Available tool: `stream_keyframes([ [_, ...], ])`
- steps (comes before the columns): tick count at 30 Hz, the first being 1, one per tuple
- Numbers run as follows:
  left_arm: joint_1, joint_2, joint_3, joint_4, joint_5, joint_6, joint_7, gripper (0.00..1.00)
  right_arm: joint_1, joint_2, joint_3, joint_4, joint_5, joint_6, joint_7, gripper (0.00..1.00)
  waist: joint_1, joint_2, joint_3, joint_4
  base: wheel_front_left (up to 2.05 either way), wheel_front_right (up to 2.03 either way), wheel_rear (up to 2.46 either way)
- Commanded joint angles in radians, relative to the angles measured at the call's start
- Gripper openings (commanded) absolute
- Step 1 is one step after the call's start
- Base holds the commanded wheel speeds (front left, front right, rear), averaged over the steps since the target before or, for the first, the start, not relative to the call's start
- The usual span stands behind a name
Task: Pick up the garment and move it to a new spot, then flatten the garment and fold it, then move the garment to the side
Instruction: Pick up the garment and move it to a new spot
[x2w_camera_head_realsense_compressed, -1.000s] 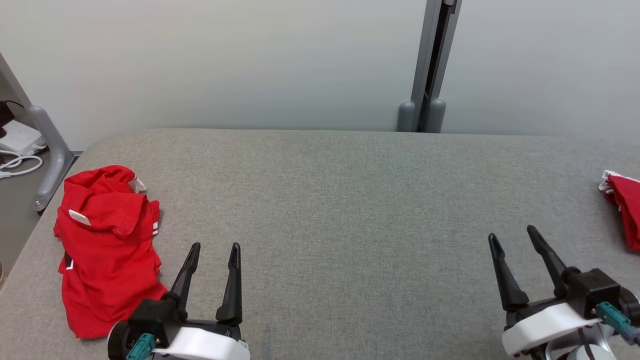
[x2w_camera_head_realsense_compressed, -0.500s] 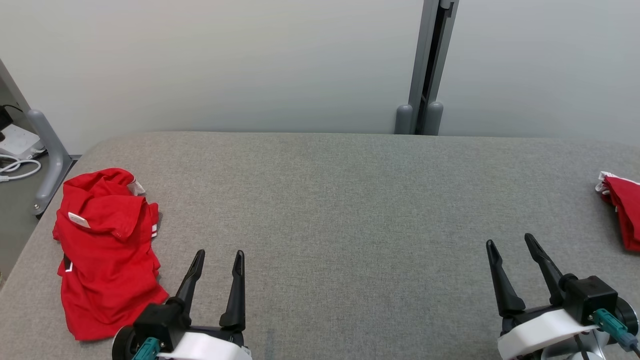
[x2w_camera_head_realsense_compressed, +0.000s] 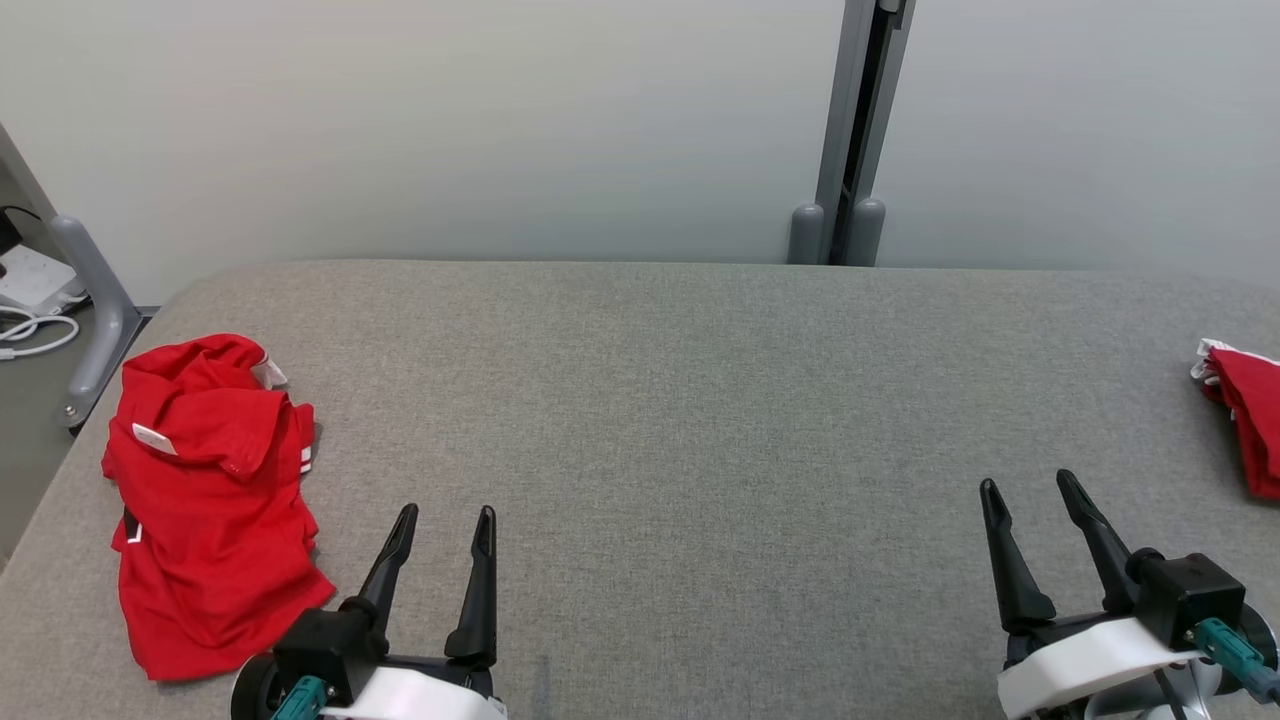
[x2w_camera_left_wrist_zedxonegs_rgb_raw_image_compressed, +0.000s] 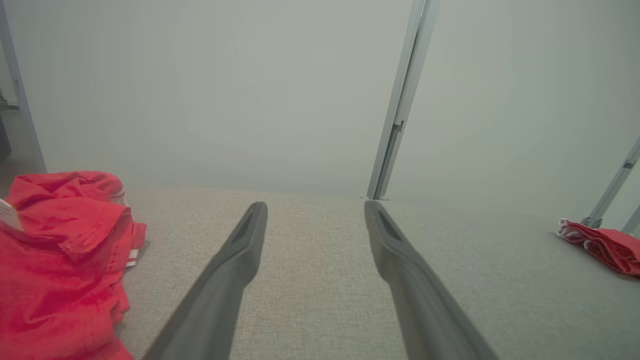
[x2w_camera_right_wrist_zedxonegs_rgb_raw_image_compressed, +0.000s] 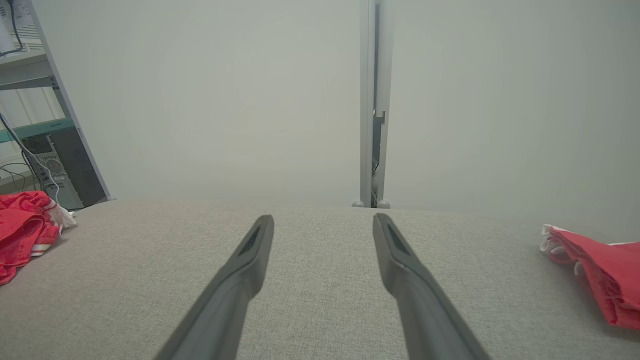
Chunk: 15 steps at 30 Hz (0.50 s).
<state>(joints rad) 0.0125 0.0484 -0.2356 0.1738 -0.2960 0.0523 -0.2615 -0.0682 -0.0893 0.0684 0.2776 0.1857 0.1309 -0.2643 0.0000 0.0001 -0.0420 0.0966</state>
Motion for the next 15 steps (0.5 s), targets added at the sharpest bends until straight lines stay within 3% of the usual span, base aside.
stream_keyframes([
  [1, -0.006, 0.004, 0.003, 0.001, 0.002, -0.006, -0.003, 1.0, 0.005, -0.001, -0.003, 0.001, 0.007, 0.0, -0.002, 1.0, 0.0, -0.0001, 0.001, 0.001, 0.0, 0.0, 0.0],
  [15, -0.01, 0.004, 0.001, 0.005, -0.001, -0.007, -0.003, 1.0, 0.007, -0.002, -0.005, 0.01, 0.014, 0.0, -0.002, 1.0, 0.0, -0.0001, 0.003, 0.009, 0.0, 0.0, 0.0],
])
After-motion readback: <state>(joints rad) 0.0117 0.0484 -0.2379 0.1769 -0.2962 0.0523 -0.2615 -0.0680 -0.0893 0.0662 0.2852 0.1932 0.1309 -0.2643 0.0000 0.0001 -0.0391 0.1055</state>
